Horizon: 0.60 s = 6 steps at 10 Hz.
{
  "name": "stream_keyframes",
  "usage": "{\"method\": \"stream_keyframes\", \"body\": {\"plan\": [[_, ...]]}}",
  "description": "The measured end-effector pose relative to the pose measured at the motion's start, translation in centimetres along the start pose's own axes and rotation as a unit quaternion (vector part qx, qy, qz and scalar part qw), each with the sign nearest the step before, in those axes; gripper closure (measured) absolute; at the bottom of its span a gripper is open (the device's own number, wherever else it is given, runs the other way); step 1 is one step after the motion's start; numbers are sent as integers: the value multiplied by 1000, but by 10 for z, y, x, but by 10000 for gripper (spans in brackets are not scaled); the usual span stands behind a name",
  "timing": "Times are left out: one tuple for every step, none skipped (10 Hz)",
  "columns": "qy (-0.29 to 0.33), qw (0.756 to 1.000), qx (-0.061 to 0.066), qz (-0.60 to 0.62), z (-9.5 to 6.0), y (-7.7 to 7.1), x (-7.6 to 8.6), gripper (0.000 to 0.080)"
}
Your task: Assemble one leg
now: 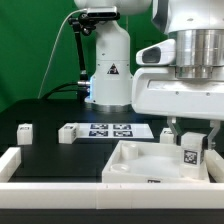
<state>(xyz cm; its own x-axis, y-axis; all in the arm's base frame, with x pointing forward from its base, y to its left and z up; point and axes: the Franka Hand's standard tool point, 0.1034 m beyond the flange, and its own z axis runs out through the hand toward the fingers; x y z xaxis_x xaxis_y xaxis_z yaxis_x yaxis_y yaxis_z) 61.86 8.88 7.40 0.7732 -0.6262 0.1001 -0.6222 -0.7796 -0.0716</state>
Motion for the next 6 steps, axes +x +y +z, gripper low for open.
{"method": "stream_keyframes", "body": {"plan": [[2,999,-5,36,0,4,2,504],[4,999,-9,44,0,7,4,504],[4,999,-8,42,0,7,4,431],[3,999,-9,42,1,7,4,431],[3,999,-9,42,1,7,4,248],[3,999,-9,42,1,7,4,172]]}}
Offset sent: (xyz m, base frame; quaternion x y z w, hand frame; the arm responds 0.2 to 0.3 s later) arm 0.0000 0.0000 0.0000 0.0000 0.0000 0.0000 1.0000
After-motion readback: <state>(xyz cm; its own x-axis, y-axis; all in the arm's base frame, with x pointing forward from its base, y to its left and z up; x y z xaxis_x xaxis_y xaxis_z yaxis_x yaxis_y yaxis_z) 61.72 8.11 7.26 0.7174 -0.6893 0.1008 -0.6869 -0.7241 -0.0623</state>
